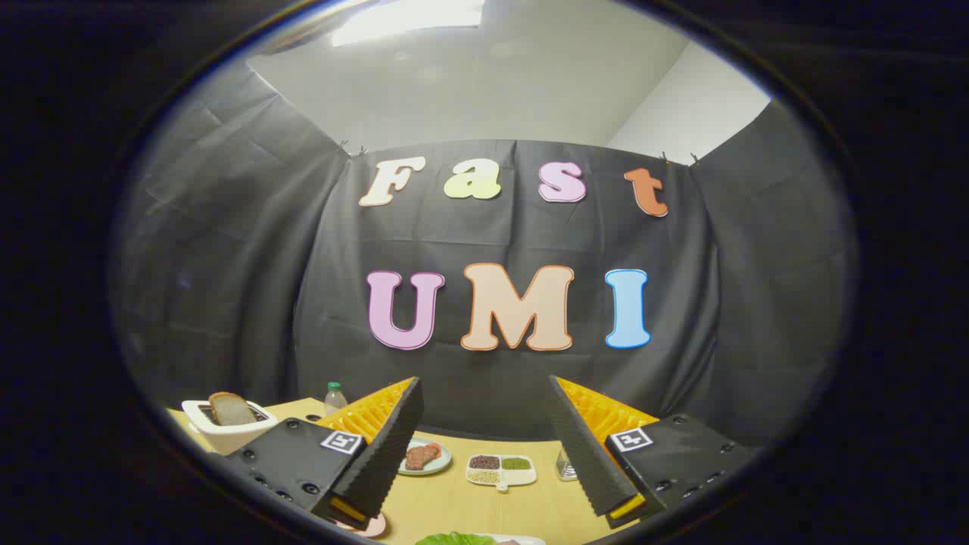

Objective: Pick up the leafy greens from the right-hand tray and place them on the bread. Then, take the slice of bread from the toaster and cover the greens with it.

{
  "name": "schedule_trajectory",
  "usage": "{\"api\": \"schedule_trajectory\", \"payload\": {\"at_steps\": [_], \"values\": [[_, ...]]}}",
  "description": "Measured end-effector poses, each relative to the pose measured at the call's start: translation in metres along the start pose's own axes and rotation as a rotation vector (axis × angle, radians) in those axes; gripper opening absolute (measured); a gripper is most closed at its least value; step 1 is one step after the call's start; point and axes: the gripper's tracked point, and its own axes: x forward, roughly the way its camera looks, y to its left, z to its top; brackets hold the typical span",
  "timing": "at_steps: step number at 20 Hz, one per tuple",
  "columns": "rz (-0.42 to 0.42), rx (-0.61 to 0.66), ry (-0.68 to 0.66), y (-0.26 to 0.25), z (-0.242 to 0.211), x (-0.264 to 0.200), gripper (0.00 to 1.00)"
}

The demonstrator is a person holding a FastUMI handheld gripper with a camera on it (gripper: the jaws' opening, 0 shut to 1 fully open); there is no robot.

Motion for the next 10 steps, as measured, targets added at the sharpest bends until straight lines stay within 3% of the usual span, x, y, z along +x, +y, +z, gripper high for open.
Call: {"api": "schedule_trajectory", "payload": {"at_steps": [10], "values": [[0.001,0.008,0.021,-0.018,-0.008,0.004,1.0]]}}
